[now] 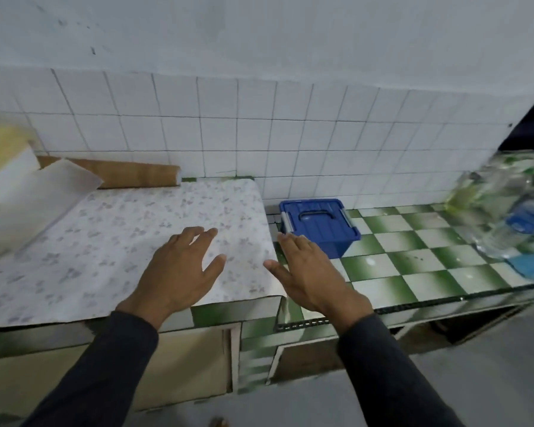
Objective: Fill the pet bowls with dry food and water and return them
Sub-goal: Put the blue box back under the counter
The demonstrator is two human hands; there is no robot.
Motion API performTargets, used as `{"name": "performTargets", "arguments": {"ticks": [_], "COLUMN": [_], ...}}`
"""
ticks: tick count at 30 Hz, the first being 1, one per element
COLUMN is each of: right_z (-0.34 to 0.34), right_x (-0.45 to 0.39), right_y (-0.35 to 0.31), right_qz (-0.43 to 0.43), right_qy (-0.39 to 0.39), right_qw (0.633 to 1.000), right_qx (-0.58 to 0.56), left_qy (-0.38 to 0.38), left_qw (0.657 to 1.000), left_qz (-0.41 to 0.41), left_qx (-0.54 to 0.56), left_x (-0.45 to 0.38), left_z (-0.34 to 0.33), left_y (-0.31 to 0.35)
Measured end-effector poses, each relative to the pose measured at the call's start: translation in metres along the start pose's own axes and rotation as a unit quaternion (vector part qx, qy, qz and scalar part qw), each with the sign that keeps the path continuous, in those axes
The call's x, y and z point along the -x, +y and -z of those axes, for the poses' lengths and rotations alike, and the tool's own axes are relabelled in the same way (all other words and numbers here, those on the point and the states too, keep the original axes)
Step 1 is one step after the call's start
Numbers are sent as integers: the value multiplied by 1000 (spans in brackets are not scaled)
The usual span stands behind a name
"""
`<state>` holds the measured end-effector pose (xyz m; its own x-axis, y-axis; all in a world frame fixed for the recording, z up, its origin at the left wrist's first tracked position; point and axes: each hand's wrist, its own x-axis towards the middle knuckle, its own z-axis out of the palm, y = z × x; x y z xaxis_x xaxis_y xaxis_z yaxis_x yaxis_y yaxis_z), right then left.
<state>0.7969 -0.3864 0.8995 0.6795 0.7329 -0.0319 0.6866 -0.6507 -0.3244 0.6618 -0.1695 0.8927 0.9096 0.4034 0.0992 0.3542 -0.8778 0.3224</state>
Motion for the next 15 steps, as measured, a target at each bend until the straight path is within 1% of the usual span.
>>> {"name": "performTargets", "arguments": {"ticks": [8,12,15], "right_z": [18,26,33], "right_x": [11,0,-15], "right_y": [88,124,148], "right_qz": [-106,-130,-139], "right_qy": [17,27,33], "right_qw": [994,991,989], "right_qx": [-6,-17,-27], "left_qy": [-38,-42,-47], "left_qw": [996,993,992], "left_qz": [-83,-106,-108], "left_qx": [1,15,35], "left_x": [-69,-105,-133], "left_z": [-44,-63,-74], "left_y": [71,93,105]}}
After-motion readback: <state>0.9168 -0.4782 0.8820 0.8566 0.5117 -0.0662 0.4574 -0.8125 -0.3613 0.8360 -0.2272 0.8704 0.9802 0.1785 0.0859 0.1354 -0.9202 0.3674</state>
